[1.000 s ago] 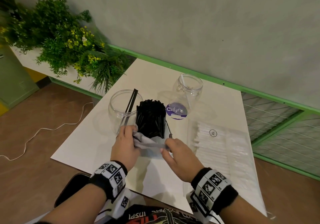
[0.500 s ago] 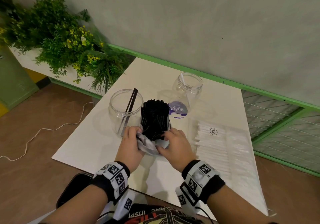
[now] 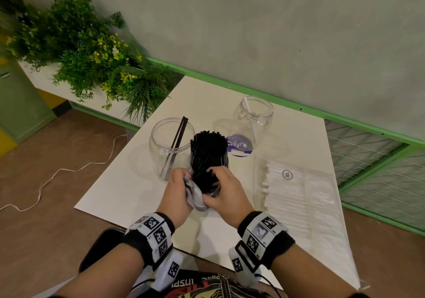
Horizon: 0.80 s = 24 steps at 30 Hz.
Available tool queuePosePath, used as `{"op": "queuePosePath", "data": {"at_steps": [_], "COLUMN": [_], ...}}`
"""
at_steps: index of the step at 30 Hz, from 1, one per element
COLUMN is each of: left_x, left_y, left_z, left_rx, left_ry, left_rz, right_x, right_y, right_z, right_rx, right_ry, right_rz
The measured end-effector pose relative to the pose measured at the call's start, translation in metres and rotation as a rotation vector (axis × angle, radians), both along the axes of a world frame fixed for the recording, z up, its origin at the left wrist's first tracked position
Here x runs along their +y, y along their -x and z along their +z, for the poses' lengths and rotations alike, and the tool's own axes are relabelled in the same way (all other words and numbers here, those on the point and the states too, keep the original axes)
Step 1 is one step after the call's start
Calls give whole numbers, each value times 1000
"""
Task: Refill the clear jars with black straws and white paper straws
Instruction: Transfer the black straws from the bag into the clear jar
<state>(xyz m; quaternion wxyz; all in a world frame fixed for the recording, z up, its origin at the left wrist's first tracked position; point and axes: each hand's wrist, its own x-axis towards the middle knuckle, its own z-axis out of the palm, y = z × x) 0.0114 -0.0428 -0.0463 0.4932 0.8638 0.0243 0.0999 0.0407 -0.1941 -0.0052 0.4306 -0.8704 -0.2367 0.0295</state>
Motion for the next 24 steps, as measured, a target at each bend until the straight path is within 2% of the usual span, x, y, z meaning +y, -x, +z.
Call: {"op": "queuePosePath", "data": {"at_steps": [5, 7, 9, 13, 18, 24], "left_x": [13, 20, 25, 26, 21, 4], "left_y": [11, 14, 14, 10, 9, 10], "left_z": [13, 17, 19, 21, 21, 29], "left_rx": [160, 236, 268, 247, 166, 99], "left_ry": [264, 408, 448, 177, 57, -146], "left_rz": [-164, -183, -162, -129, -91, -122], "right_x": [-1, -3, -4, -7, -11, -7], "right_y": [-2, -3, -4, -7, -10, -12], "right_z": [-6, -10, -11, -6, 4, 19], "right_rx": [-25, -12, 3, -11, -20, -120], "right_ry": [30, 28, 0, -18, 39, 239], "right_rz": [-71, -74, -65, -79, -59, 31]}}
